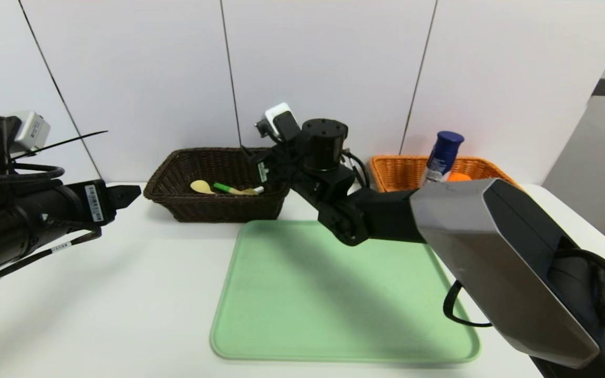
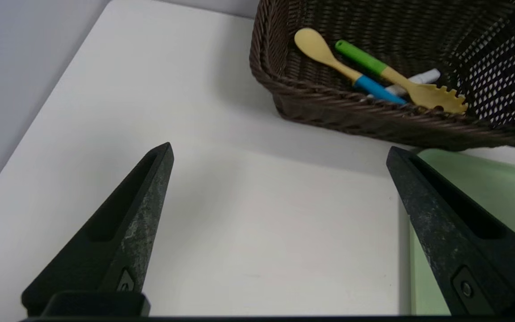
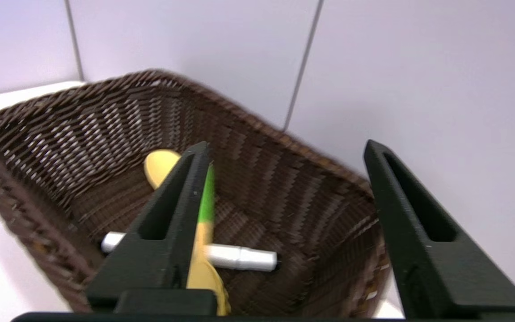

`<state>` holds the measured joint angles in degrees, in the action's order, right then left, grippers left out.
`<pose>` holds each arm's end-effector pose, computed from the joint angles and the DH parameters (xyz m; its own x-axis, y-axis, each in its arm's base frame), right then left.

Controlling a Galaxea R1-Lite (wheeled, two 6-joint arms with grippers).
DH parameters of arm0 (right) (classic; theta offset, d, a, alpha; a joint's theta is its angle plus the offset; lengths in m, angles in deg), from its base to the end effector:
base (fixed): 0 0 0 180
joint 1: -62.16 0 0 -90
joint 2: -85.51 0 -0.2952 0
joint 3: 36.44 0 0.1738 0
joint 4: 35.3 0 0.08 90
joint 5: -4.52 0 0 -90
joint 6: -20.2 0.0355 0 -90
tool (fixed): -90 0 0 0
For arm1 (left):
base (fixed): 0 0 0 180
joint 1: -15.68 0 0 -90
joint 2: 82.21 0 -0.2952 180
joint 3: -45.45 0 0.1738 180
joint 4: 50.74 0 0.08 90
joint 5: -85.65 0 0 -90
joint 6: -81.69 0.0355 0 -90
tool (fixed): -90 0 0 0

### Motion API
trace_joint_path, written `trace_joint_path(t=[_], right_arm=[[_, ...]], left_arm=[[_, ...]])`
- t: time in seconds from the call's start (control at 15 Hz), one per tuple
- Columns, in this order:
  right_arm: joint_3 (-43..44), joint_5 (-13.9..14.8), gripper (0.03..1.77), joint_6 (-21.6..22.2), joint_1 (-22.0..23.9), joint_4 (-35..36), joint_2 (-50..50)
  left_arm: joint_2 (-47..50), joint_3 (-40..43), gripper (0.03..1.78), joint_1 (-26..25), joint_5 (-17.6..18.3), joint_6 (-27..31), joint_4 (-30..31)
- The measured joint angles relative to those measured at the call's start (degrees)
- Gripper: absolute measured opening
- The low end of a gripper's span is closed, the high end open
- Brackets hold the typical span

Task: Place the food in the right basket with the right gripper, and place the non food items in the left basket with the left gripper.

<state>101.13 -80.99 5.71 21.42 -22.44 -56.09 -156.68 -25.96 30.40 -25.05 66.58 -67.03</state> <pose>0.3949 0.3364 0.1889 0.7975 0.5836 0.1530 -0.5441 0.8053 -0.2356 0.1979 -0.0390 0.2376 0.9435 0.1176 -0.3099 -0.1655 0.9772 -0.1329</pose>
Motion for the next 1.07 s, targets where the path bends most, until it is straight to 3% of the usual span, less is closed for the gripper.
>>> trace_joint_path(t=[0.2, 0.4, 0.6, 0.87, 1.07], right_arm=[[-0.94, 6.01, 1.40, -6.73, 2.71, -1.76, 5.12], [-6.42, 9.37, 1.50, -8.24, 5.27, -6.25, 14.36], [-18.47, 10.47, 1.57, -8.70, 9.46, -9.06, 25.55], [-36.24, 10.01, 1.62, -8.51, 23.16, -11.37, 40.39], [-47.49, 7.69, 1.65, -6.12, 30.16, -11.46, 49.62]], left_arm=[[-1.05, -0.02, 1.69, -1.16, 0.01, 0.45, 8.74], [-1.71, -0.04, 1.69, -2.01, -0.02, 0.80, 12.29], [-1.10, 0.05, 1.69, -2.12, -0.02, 0.94, 12.29], [-0.46, 0.28, 1.69, -2.82, 0.00, 0.61, 12.43], [0.52, 0.38, 1.69, -2.97, 0.00, 1.24, 16.04]])
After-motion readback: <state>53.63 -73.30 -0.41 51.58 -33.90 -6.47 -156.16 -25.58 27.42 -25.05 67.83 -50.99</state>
